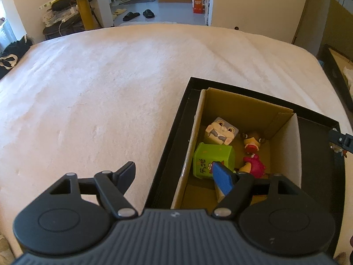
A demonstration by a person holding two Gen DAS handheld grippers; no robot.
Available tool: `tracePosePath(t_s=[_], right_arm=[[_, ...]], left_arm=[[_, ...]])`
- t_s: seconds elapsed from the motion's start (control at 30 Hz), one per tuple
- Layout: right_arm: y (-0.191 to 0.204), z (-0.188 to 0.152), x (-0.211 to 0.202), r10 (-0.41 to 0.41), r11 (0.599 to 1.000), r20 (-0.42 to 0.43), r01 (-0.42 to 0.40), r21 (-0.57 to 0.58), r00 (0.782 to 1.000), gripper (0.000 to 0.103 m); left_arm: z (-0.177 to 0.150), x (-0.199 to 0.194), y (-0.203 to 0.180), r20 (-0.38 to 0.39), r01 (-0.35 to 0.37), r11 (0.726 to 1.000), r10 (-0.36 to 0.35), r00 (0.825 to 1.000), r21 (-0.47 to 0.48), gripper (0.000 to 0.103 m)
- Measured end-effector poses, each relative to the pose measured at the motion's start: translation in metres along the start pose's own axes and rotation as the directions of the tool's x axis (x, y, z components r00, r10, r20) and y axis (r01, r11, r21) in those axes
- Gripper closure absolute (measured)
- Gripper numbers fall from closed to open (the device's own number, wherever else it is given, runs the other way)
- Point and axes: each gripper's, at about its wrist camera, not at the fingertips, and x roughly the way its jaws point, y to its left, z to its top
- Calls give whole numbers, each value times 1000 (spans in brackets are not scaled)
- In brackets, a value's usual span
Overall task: Organize rigid objects
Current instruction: 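Carry the blue figure into the box and open the right gripper while the left gripper grips the box wall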
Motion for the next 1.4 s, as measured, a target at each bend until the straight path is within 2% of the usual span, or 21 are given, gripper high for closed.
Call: tracePosePath(t_s=[0.13,0.3,0.47,0.83,1.03,1.13,1.23,1.3,1.4], right_arm=[[8,4,-11,18,998,10,-17,-61,1000,44],[11,-2,-17,74,994,14,-73,-78,997,44],[17,-4,-25,120,990,16,-119,-72,993,44],[62,-5,-38,201,967,16,-196,-161,979,44],[85,-10,-35,203,957,4,-198,-214,979,44],[94,-13,-30,177,955,-6,-174,-241,984,44],[102,-13,-25,159,949,-16,-157,-272,987,44],[108,-14,-21,146,944,-21,-146,-296,989,44],[118,-16,-15,129,931,-37,-134,-339,991,44]], left_arm=[[-2,1,7,-6,25,999,-25,1000,-26,28],[-3,-1,17,-12,56,997,-57,998,-44,29],[-5,-3,25,-16,73,997,-73,997,-35,30],[-15,2,36,-25,166,986,-166,986,0,35],[-23,14,40,-48,210,978,-210,977,-5,50],[-29,20,42,-57,243,970,-244,968,-10,57],[-30,24,45,-57,274,961,-275,960,-29,66],[-31,28,45,-68,268,963,-270,961,-34,78],[-32,30,45,-74,293,956,-293,953,-21,86]])
